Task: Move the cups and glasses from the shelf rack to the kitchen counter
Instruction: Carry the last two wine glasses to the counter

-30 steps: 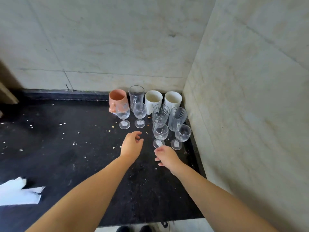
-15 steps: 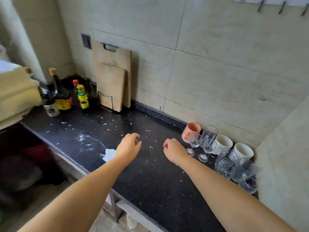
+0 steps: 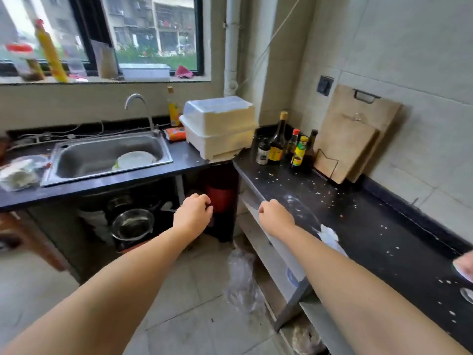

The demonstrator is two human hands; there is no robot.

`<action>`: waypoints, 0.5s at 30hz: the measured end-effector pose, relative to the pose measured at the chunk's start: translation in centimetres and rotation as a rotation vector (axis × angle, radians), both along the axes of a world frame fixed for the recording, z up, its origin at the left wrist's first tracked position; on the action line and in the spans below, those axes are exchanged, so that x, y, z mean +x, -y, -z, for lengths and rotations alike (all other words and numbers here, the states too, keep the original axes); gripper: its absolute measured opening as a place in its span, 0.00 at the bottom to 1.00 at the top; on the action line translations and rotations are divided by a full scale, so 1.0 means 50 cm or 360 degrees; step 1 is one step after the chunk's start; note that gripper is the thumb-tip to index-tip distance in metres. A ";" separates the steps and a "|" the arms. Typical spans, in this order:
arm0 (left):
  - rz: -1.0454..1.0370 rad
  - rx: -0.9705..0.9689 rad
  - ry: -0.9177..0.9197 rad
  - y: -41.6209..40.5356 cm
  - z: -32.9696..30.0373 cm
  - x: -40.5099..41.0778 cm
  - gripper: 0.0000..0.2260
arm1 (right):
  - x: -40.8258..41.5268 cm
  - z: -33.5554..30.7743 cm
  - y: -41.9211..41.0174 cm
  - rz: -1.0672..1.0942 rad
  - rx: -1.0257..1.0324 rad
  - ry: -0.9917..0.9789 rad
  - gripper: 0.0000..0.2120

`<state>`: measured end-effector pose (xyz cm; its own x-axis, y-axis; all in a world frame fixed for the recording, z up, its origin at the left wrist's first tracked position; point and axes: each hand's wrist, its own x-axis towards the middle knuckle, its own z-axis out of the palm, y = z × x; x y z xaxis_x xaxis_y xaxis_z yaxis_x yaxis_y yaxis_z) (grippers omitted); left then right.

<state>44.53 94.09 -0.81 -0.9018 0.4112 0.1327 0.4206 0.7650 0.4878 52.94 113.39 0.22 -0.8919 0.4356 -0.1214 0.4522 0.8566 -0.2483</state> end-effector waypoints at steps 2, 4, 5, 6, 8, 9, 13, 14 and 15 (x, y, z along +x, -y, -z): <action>-0.0127 -0.0019 0.0000 0.113 -0.003 -0.020 0.11 | -0.055 0.002 0.113 -0.0174 -0.0035 -0.0024 0.12; -0.0253 -0.0046 0.0001 0.208 -0.009 -0.034 0.11 | -0.097 0.001 0.210 -0.0329 -0.0045 -0.0034 0.12; -0.0327 -0.0052 0.0003 0.253 -0.016 -0.038 0.12 | -0.120 0.002 0.254 -0.0412 -0.0044 -0.0047 0.12; -0.0394 -0.0041 0.0000 0.295 -0.017 -0.044 0.12 | -0.139 -0.001 0.295 -0.0481 -0.0046 -0.0042 0.12; -0.0563 -0.0020 0.0029 0.389 -0.015 -0.051 0.12 | -0.184 -0.004 0.389 -0.0660 -0.0029 -0.0016 0.13; -0.0638 -0.0026 0.0044 0.428 -0.013 -0.053 0.11 | -0.204 -0.005 0.427 -0.0738 -0.0019 0.0000 0.13; -0.0856 -0.0043 0.0068 0.559 -0.005 -0.061 0.12 | -0.277 0.000 0.560 -0.0980 0.0044 0.0038 0.14; -0.0937 -0.0043 0.0078 0.599 -0.007 -0.067 0.11 | -0.303 0.000 0.603 -0.1058 0.0064 0.0030 0.14; -0.1003 -0.0038 0.0091 0.629 -0.007 -0.073 0.10 | -0.323 0.002 0.634 -0.1121 0.0075 0.0024 0.14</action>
<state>40.87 62.65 -0.44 -0.9772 -0.1991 0.0742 -0.1408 0.8682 0.4758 36.81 81.69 0.10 -0.9620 -0.2394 -0.1310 -0.2105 0.9566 -0.2016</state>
